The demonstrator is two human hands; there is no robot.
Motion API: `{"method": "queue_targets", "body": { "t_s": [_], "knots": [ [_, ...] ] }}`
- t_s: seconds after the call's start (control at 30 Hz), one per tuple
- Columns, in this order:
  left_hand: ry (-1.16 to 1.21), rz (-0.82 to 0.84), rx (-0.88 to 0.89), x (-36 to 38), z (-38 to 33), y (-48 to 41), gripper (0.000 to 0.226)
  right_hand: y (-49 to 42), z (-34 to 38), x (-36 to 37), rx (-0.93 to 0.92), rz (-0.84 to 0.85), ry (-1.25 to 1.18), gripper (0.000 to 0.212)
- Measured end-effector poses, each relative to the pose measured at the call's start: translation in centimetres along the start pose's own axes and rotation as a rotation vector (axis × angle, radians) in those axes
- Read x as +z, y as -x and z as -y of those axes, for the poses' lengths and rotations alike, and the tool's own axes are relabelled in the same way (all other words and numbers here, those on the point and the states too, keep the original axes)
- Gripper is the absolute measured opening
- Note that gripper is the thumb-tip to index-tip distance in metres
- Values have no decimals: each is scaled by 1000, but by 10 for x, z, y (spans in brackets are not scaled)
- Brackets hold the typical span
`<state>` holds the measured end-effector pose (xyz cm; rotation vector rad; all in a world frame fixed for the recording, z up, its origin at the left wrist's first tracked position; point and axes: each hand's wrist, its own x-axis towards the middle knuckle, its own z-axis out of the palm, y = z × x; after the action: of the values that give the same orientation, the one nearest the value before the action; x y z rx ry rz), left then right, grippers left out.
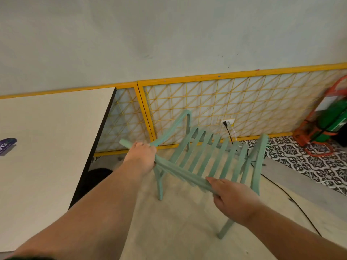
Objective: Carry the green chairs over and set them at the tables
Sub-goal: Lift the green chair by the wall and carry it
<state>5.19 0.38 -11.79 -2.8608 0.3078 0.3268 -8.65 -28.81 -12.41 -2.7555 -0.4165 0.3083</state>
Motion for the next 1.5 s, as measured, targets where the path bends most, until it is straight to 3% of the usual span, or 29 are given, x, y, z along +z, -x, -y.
{"method": "queue_targets", "body": {
  "t_s": [0.33,0.47,0.5,0.6,0.67,0.87,1.03,1.23,1.5],
  "knots": [
    [38,40,-130,2,-41,26,34,0,-52,-22,-45,69,133,22],
    [24,60,-61,-4,-39,30,27,-1,-59,-22,-37,60,139,18],
    [25,72,-17,-8,-34,29,34,-1,-59,-21,-32,41,129,24],
    [10,105,91,-22,-20,18,90,0,-61,-17,-29,-28,111,42],
    [26,136,75,-24,-16,12,112,0,-62,-16,-18,-37,78,48],
    [75,224,3,-18,-21,10,110,8,-38,-10,182,-176,152,53],
    [34,234,21,-18,-20,3,111,9,-6,12,501,-475,-130,49],
    [39,228,19,-14,-22,3,112,-10,-5,19,611,-423,155,58],
    [63,208,-40,-16,-39,8,111,-25,-36,9,586,-383,196,53]
  ]
}}
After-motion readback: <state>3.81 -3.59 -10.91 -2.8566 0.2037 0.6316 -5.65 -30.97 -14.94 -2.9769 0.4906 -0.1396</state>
